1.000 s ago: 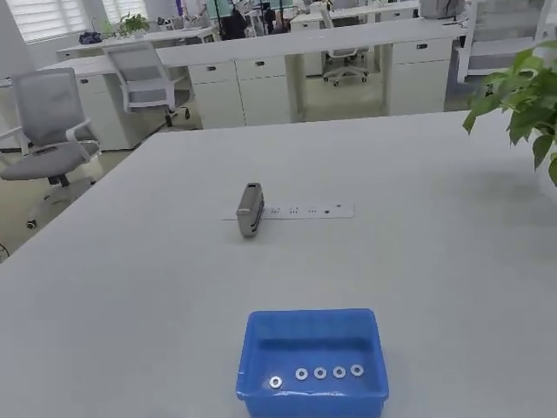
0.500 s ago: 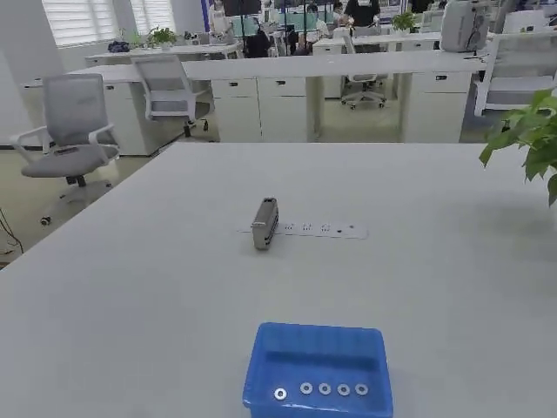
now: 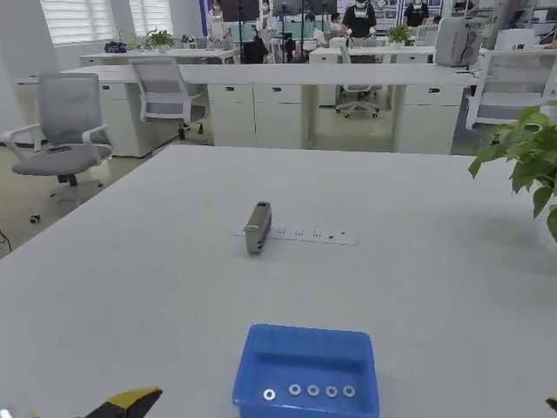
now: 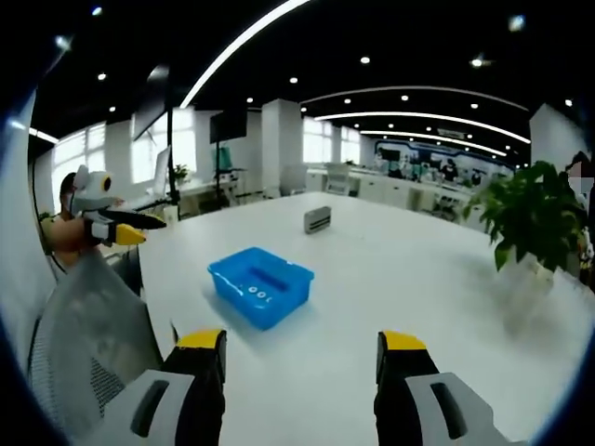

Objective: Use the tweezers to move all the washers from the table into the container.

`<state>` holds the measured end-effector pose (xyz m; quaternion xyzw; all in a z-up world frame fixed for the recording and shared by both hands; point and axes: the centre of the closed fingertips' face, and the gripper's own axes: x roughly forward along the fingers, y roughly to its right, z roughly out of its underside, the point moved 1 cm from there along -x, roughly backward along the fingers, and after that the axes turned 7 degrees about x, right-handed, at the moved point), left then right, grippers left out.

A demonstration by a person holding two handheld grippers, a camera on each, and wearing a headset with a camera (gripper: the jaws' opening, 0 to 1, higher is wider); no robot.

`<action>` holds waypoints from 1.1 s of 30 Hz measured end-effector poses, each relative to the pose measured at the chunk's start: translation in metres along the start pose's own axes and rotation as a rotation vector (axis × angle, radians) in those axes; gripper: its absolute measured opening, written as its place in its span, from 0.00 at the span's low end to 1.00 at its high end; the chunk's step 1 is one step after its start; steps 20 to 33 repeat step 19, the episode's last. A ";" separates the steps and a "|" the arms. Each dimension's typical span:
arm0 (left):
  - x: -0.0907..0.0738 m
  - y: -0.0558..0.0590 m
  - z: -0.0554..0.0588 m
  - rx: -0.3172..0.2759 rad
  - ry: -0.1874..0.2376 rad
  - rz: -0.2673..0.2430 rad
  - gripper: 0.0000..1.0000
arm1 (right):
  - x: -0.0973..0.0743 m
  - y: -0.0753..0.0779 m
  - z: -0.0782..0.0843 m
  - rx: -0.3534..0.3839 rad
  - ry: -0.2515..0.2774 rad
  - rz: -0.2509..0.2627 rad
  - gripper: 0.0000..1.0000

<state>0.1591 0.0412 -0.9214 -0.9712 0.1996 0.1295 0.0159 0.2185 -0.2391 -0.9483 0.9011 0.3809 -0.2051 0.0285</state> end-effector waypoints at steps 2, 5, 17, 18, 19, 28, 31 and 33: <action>-0.002 -0.001 -0.012 -0.013 0.056 -0.025 0.71 | -0.005 0.004 -0.005 0.016 0.035 0.037 0.71; -0.005 -0.001 -0.020 -0.033 0.099 -0.030 0.78 | -0.012 0.009 -0.009 0.045 0.070 0.083 0.84; -0.003 -0.009 -0.025 -0.018 0.145 -0.110 0.99 | -0.020 0.018 -0.020 0.098 0.173 0.147 0.99; -0.003 -0.009 -0.025 -0.019 0.146 -0.113 0.99 | -0.019 0.019 -0.019 0.096 0.170 0.144 0.99; -0.004 -0.009 -0.025 -0.019 0.148 -0.119 0.99 | -0.017 0.018 -0.018 0.097 0.163 0.136 0.99; -0.004 -0.009 -0.025 -0.019 0.148 -0.119 0.99 | -0.017 0.018 -0.018 0.097 0.163 0.136 0.99; -0.004 -0.009 -0.025 -0.019 0.148 -0.119 0.99 | -0.017 0.018 -0.018 0.097 0.163 0.136 0.99; -0.004 -0.009 -0.025 -0.019 0.148 -0.119 0.99 | -0.017 0.018 -0.018 0.097 0.163 0.136 0.99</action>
